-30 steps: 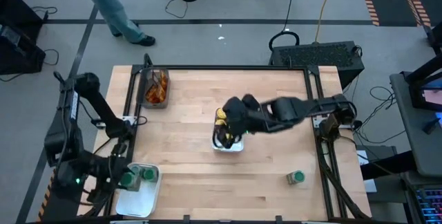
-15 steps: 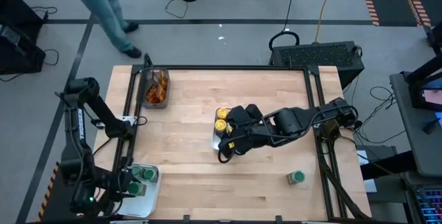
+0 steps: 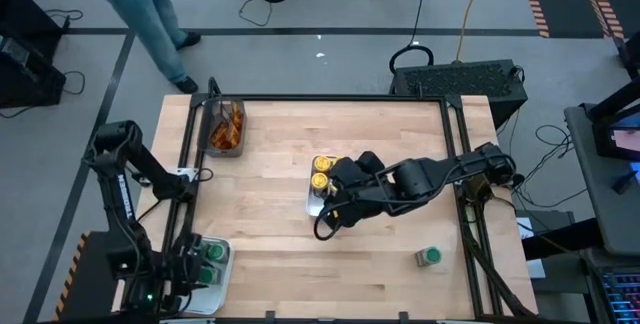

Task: Sort spices by type
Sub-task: Put the top green spice bottle into the bottom white bin

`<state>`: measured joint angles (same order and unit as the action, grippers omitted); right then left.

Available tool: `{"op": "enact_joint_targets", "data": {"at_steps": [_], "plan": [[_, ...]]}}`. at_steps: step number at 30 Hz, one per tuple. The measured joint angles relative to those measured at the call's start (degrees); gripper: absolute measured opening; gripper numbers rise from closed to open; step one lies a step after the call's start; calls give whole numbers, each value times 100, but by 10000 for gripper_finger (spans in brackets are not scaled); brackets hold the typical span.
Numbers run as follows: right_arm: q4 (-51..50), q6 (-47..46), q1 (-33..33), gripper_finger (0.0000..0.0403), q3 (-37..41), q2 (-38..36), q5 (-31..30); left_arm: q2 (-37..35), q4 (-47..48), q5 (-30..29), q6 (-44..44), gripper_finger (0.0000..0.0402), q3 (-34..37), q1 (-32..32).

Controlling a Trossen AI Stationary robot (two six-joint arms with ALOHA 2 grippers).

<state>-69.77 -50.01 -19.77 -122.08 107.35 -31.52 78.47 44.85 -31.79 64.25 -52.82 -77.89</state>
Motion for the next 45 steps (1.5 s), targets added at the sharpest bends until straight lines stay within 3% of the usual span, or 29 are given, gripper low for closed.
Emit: {"op": "enact_joint_targets", "data": {"at_steps": [15,45], "plan": [[-391,126,-17,281,0,2,34,350,38,15,-202,212,164,280],[-687,185,-22,281,0,0,32,335,-78,284,-623,231,160,367]]}}
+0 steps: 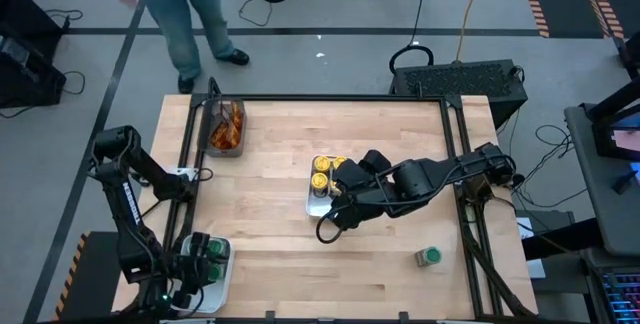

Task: Sort spices by type
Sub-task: Put the top green spice bottle into the bottom white bin, then put the green spice bottle into the bottom white bin

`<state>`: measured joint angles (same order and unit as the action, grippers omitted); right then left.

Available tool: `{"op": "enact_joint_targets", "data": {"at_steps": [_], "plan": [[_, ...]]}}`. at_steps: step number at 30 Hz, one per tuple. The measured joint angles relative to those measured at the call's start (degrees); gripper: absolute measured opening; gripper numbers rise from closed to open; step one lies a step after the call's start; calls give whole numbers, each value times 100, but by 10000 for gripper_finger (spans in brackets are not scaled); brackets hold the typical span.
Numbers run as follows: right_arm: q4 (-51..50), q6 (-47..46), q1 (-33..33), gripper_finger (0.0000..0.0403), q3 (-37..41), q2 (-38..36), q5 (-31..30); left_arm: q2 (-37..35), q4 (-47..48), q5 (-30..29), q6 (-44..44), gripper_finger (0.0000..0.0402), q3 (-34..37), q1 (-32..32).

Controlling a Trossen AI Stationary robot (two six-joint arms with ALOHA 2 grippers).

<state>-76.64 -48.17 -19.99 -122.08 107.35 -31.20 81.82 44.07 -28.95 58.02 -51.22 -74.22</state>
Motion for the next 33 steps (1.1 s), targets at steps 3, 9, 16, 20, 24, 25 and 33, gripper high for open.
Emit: {"op": "enact_joint_targets", "data": {"at_steps": [3,9,16,20,24,25,33], "plan": [[0,52,0,281,0,0,0,2,3,75,7,256,0,20],[1,86,0,281,0,0,0,2,14,322,-33,302,0,146],[1,88,0,281,0,-2,-2,2,10,591,-31,305,0,246],[2,90,0,281,0,-2,-2,2,12,795,-22,305,0,308],[2,114,0,281,0,-2,-2,0,141,747,-11,305,-112,352],[2,114,0,281,0,-2,-3,-3,234,699,-32,305,-158,363],[2,220,-2,281,0,-4,-4,-8,662,601,-442,306,-673,382]]}}
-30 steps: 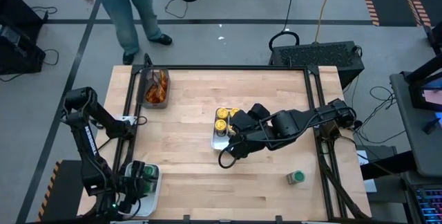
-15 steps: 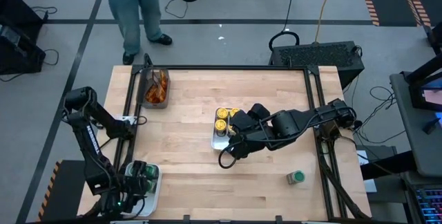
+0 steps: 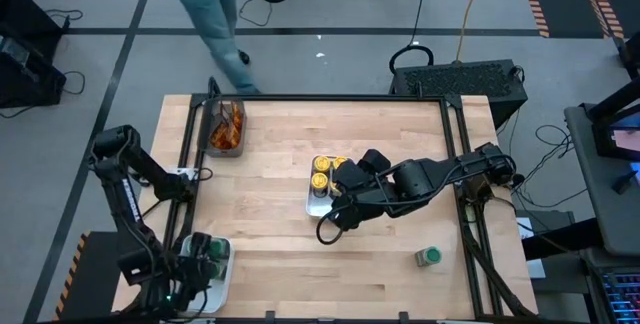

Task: Sort spices by type
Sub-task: Put the green spice bottle into the bottom white bin

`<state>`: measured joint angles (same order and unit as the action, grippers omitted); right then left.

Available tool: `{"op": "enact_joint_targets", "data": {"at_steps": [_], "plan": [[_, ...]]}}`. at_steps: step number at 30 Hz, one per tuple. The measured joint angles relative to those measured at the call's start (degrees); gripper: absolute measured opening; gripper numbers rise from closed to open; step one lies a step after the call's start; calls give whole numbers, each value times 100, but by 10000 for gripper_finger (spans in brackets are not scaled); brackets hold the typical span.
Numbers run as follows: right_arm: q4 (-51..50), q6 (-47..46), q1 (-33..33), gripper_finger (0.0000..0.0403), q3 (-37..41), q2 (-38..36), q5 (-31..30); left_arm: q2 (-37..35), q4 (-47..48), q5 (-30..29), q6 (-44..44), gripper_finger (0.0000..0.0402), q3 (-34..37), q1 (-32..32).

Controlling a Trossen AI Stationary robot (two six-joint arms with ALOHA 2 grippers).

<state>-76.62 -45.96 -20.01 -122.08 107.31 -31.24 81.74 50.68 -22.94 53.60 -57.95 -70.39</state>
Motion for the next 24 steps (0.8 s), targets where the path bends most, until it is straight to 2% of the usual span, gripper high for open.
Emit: {"op": "enact_joint_targets", "data": {"at_steps": [5,16,22,24], "plan": [[0,18,0,281,0,0,0,-1,172,-166,-323,306,-438,0],[1,34,1,281,0,0,22,-24,1550,-1642,-323,306,-1619,323],[-7,23,-11,281,-2,20,718,-271,1549,-1663,-503,306,-1685,733],[-50,17,-63,281,-2,39,788,-382,1531,-1663,-615,306,-1685,837]]}}
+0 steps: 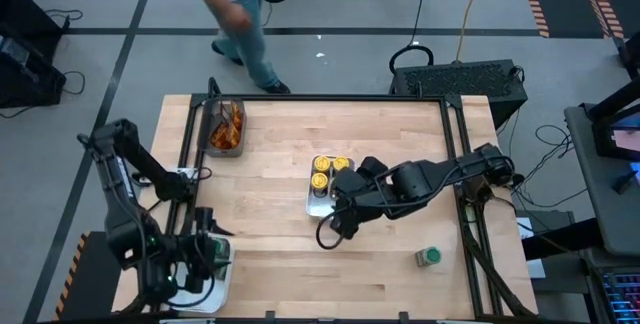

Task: Sort spices by type
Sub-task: Put the green spice bottle into the bottom white bin

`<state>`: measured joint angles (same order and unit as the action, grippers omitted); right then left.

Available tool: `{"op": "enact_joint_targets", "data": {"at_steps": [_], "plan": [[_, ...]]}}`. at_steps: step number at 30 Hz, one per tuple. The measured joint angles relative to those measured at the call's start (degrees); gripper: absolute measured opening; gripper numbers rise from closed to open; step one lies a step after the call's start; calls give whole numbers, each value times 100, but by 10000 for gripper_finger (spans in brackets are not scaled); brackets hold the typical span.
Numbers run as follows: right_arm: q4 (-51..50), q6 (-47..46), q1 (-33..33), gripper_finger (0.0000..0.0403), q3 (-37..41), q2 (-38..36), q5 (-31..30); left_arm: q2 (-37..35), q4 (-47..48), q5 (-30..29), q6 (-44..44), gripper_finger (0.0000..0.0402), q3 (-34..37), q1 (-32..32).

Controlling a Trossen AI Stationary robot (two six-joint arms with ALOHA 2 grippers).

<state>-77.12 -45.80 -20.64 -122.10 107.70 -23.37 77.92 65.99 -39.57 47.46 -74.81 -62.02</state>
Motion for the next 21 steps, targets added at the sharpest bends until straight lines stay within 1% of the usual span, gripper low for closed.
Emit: {"op": "enact_joint_targets", "data": {"at_steps": [4,8,12,17,21], "plan": [[22,-99,-147,281,276,-2,94,-214,2,7,-32,306,0,214],[-314,-548,-336,281,675,14,214,-370,14,134,-36,306,0,462],[-542,-1027,-497,281,1109,11,811,-501,-100,510,-253,306,0,713],[-891,-1544,-715,281,1524,9,1583,-556,-213,771,-590,306,0,966],[-1053,-1796,-919,281,1759,9,2097,-557,-269,1197,-919,306,2,1242]]}}
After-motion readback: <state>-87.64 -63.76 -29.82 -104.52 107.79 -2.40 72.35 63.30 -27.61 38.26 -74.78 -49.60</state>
